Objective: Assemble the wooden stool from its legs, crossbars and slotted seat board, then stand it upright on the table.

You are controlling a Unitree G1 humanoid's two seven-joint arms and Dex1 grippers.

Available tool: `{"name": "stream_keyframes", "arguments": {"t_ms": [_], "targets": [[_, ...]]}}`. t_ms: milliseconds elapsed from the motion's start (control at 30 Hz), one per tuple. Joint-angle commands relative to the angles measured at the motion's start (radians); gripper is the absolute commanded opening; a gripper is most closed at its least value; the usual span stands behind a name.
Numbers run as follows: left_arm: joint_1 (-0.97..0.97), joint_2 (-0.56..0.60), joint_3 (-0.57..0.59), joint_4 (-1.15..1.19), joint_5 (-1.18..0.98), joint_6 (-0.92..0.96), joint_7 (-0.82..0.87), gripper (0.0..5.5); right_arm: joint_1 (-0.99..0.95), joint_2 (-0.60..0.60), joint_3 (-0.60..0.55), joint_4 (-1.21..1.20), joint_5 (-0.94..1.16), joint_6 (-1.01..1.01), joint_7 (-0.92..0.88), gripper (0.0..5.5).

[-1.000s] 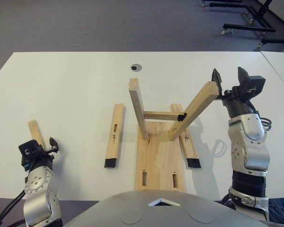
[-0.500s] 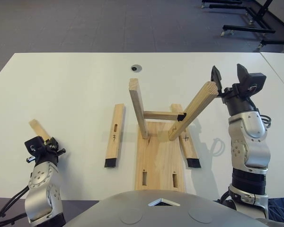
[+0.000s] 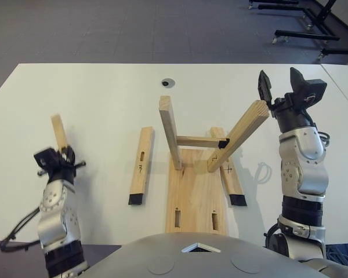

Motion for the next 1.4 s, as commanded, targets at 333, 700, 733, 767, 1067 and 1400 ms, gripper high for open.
{"name": "stream_keyframes", "arguments": {"t_ms": [333, 700, 733, 767, 1067, 1400], "targets": [[-0.552, 0.261, -0.341, 0.007, -0.096, -0.316, -0.648, 1.28, -0.362, -0.070, -0.149, 0.005, 0.785, 0.441, 0.165, 3.92], [-0.642, 0.213, -0.458, 0.093, -0.048, -0.391, -0.703, 1.28, -0.399, -0.020, -0.017, -0.117, 1.030, 0.560, 0.118, 3.92], [-0.644, 0.209, -0.471, 0.094, -0.041, -0.396, -0.706, 1.28, -0.409, -0.014, -0.012, -0.111, 1.025, 0.551, 0.115, 3.92], [-0.644, 0.205, -0.485, 0.094, -0.031, -0.403, -0.709, 1.28, -0.419, -0.007, -0.007, -0.102, 1.018, 0.545, 0.111, 3.92], [-0.647, 0.185, -0.525, 0.112, 0.014, -0.436, -0.700, 1.28, -0.445, 0.028, 0.001, -0.083, 1.023, 0.509, 0.101, 2.92], [-0.651, 0.186, -0.515, 0.121, 0.021, -0.447, -0.688, 1.28, -0.456, 0.045, 0.000, -0.069, 1.016, 0.480, 0.093, 1.12]]}}
